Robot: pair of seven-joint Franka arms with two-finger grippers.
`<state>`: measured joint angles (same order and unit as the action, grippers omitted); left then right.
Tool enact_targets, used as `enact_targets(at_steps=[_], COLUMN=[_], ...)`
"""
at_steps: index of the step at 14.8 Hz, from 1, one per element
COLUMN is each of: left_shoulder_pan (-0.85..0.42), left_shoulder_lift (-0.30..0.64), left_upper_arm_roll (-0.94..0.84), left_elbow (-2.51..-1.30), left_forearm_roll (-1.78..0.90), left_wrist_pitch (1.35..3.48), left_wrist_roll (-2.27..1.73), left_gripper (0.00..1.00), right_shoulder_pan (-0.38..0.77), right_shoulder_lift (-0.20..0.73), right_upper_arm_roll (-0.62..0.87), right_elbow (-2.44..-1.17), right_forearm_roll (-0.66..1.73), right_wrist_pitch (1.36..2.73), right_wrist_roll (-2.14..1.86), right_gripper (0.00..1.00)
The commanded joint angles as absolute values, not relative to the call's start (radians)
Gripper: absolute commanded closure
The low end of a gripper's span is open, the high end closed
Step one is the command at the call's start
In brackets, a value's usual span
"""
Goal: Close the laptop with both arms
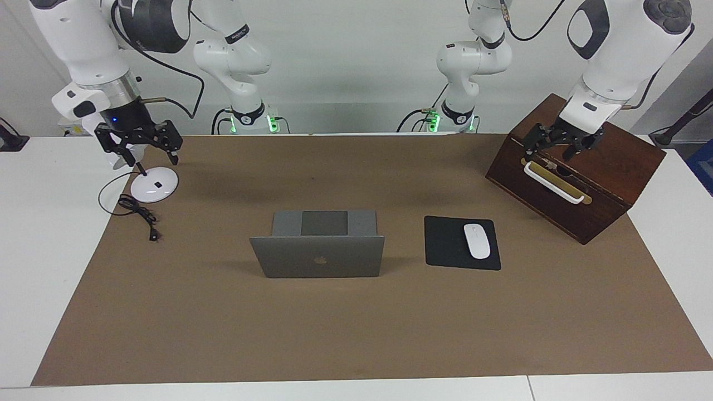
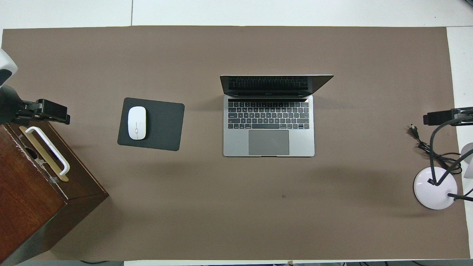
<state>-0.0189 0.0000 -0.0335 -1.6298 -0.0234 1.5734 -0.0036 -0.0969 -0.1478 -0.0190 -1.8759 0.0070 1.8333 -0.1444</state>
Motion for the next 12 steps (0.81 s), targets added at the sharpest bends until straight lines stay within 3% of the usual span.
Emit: enact_targets(at_steps=[1, 2, 3, 4, 5, 7, 9, 12], left_shoulder_pan=[-0.028, -0.028, -0.028, -0.026, -0.017, -0.011, -0.008, -0.012], left_shoulder_lift=[-0.020, -0.021, -0.021, -0.021, -0.021, -0.020, -0.020, -0.018], left_upper_arm_roll=[-0.031, -0.031, -0.031, -0.031, -0.031, -0.028, -0.028, -0.028], left_elbow=[-1.649, -1.649, -1.649, -1.649, -1.651, -1.648, -1.649, -1.663], left_forearm_roll=[-0.012, -0.012, -0.012, -0.012, -0.012, -0.015, -0.018, -0.020], left_wrist_pitch=[1.582, 1.585, 1.589, 1.589, 1.589, 1.607, 1.624, 1.699], left_wrist_roll=[-0.023, -0.023, -0.023, -0.025, -0.020, -0.011, -0.023, -0.018], left_gripper=[0.00, 0.00, 0.08, 0.63, 1.00, 1.00, 1.00, 1.00], right_shoulder_pan=[-0.104, -0.106, -0.107, -0.109, -0.109, -0.109, -0.109, -0.109], right_shoulder_lift=[-0.146, -0.138, -0.134, -0.132, -0.129, -0.126, -0.124, -0.115], right_upper_arm_roll=[-0.015, -0.015, -0.017, -0.015, -0.017, -0.017, -0.017, -0.017], right_elbow=[-1.891, -1.885, -1.884, -1.884, -1.884, -1.882, -1.881, -1.875], right_forearm_roll=[0.011, 0.011, 0.011, 0.011, 0.011, 0.011, 0.009, -0.008], right_wrist_pitch=[1.868, 1.871, 1.891, 1.908, 1.911, 1.911, 1.911, 1.924], right_wrist_roll=[-0.163, -0.164, -0.167, -0.170, -0.167, -0.161, -0.163, -0.169], right_gripper=[0.00, 0.00, 0.00, 0.12, 0.33, 0.73, 1.00, 1.00])
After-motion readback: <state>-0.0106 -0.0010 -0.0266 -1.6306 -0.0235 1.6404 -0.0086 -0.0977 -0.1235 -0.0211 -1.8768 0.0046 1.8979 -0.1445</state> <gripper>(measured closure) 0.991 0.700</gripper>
